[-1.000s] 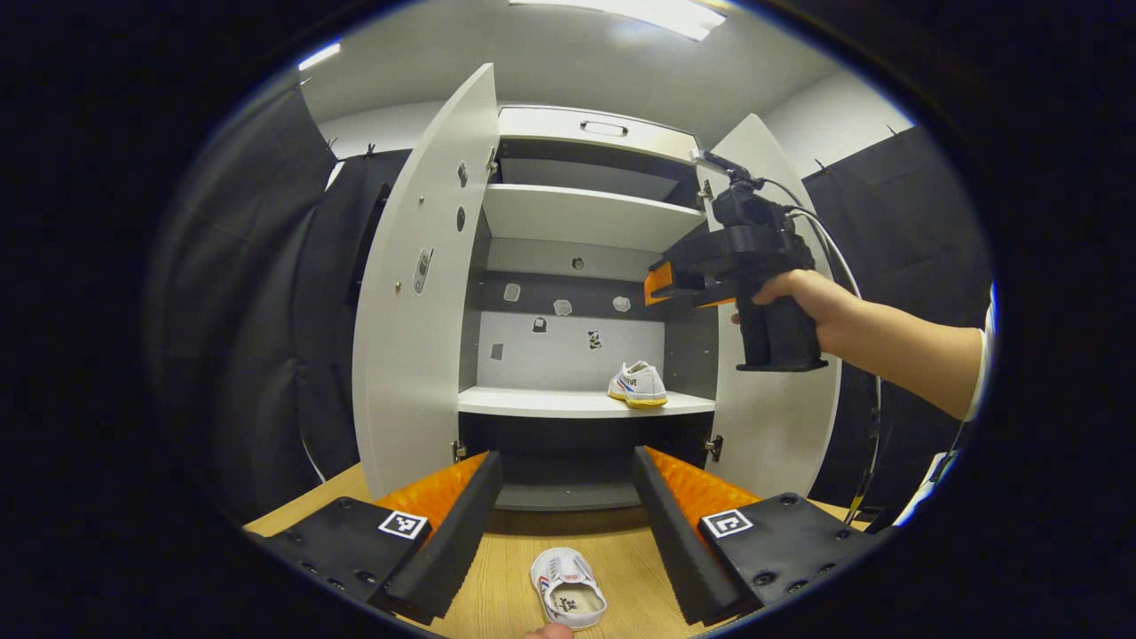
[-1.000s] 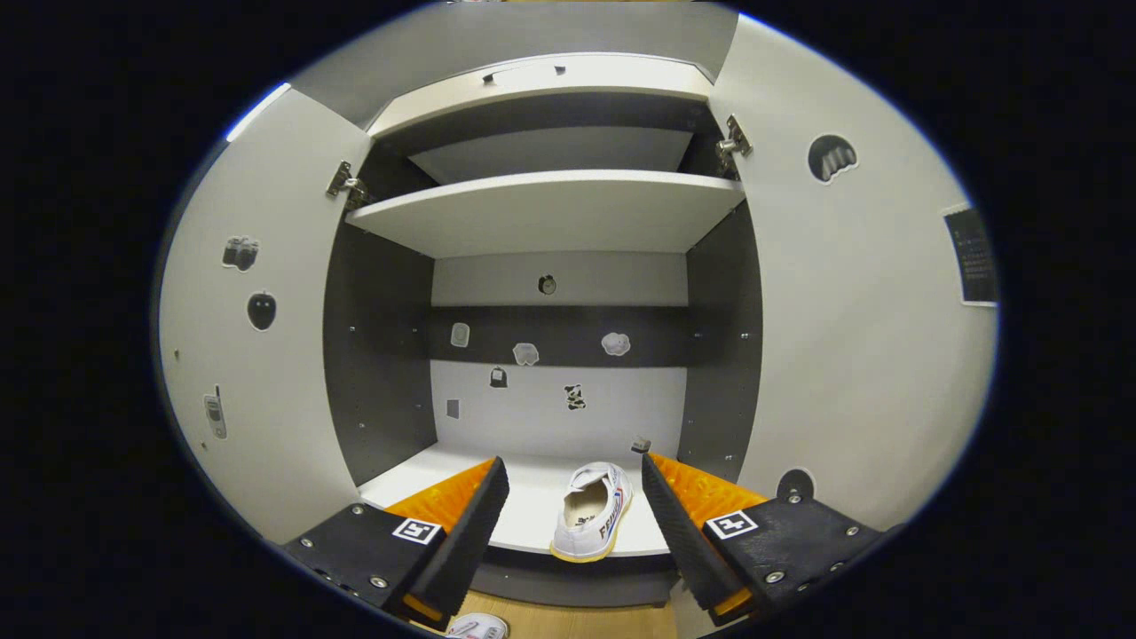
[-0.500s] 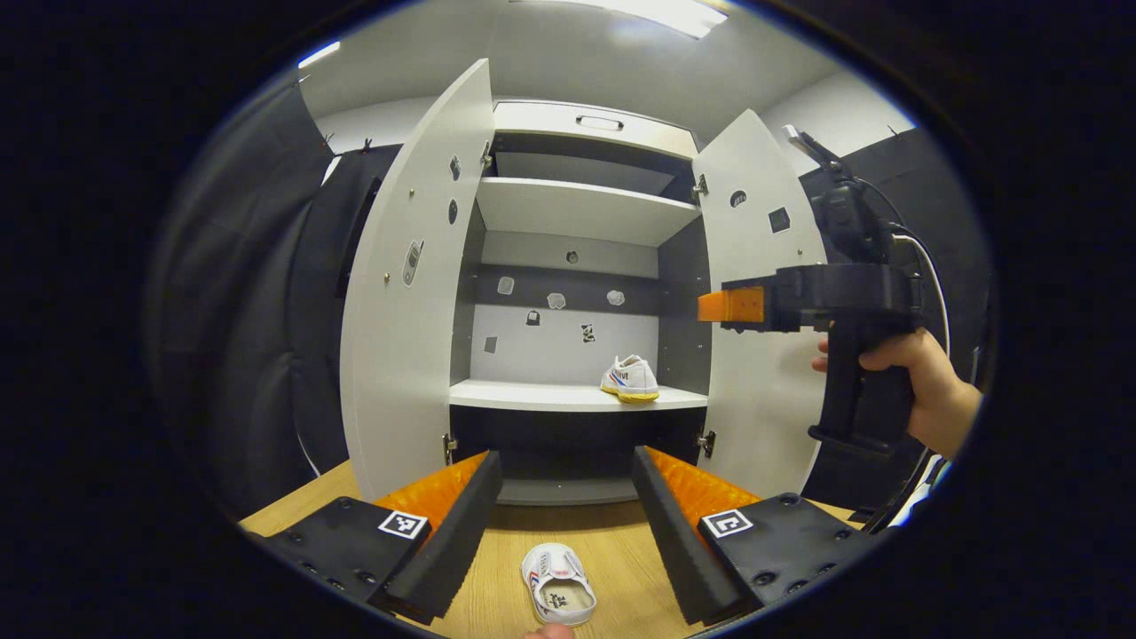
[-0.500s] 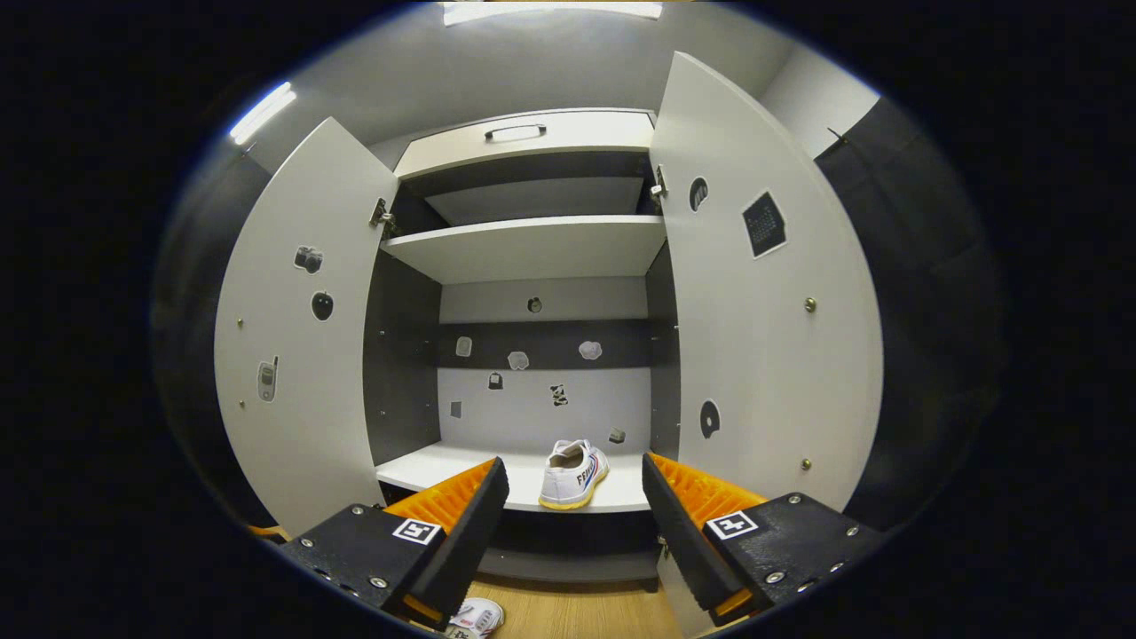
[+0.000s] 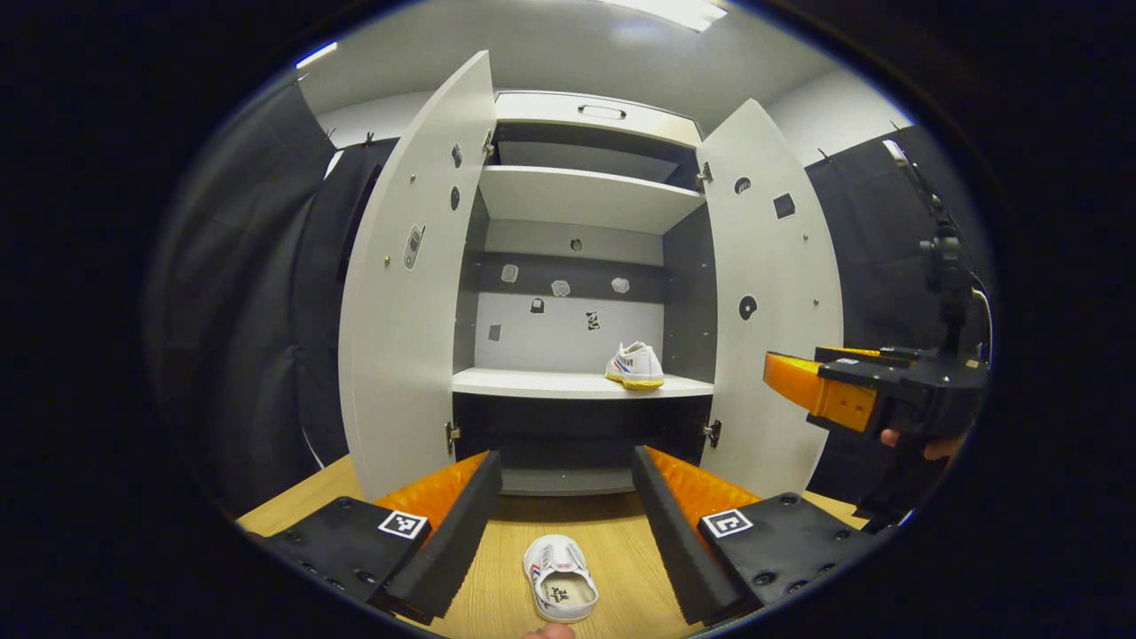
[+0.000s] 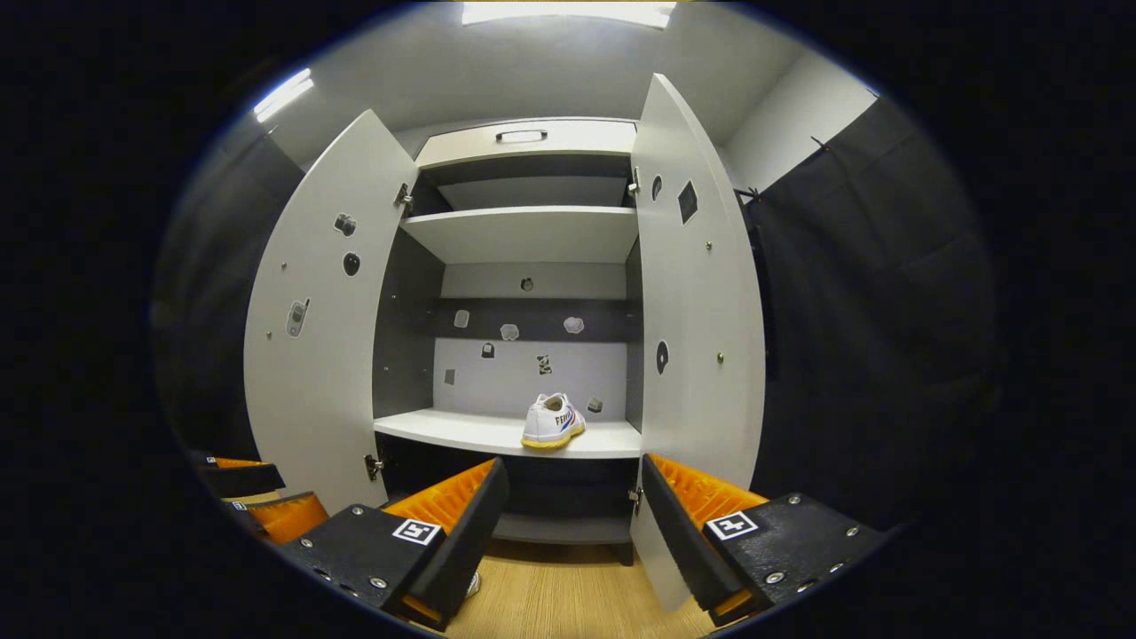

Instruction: Grab one shoe with the right hand and put it into the shoe cabinet, grab the other shoe with the left hand and put it into the shoe cabinet; then close the right door with the right hand and the left door with the left hand.

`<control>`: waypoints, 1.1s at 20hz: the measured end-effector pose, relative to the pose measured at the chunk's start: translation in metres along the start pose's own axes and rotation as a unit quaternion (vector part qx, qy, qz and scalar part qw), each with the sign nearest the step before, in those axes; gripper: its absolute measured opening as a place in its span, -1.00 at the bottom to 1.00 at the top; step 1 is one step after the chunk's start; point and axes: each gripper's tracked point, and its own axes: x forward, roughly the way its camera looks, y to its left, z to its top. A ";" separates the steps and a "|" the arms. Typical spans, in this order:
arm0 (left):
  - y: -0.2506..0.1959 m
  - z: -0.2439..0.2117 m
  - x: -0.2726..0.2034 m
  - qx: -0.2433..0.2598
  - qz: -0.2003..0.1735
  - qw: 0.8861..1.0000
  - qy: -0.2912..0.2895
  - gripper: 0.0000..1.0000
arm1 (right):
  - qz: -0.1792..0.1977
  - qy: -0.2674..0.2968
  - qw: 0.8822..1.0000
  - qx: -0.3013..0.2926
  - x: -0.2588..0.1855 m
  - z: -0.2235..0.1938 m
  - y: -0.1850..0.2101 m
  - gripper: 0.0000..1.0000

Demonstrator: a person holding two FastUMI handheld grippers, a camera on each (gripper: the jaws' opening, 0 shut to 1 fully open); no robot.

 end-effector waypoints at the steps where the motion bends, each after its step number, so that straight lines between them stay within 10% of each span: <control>1: 0.000 -0.002 0.000 -0.002 0.000 1.000 0.003 0.93 | -0.003 0.000 1.000 -0.002 -0.003 -0.003 -0.003 0.85; 7: 0.014 -0.064 0.020 -0.004 0.002 0.995 0.102 0.93 | -0.008 -0.005 1.000 -0.010 -0.014 -0.004 -0.005 0.85; 14: 0.039 -0.216 0.029 -0.040 -0.007 0.956 0.290 0.94 | -0.010 0.011 1.000 -0.012 -0.021 -0.019 -0.007 0.86; 22: 0.071 -0.299 0.038 -0.047 0.039 0.927 0.371 0.95 | -0.025 0.037 0.999 0.001 -0.021 -0.033 -0.021 0.86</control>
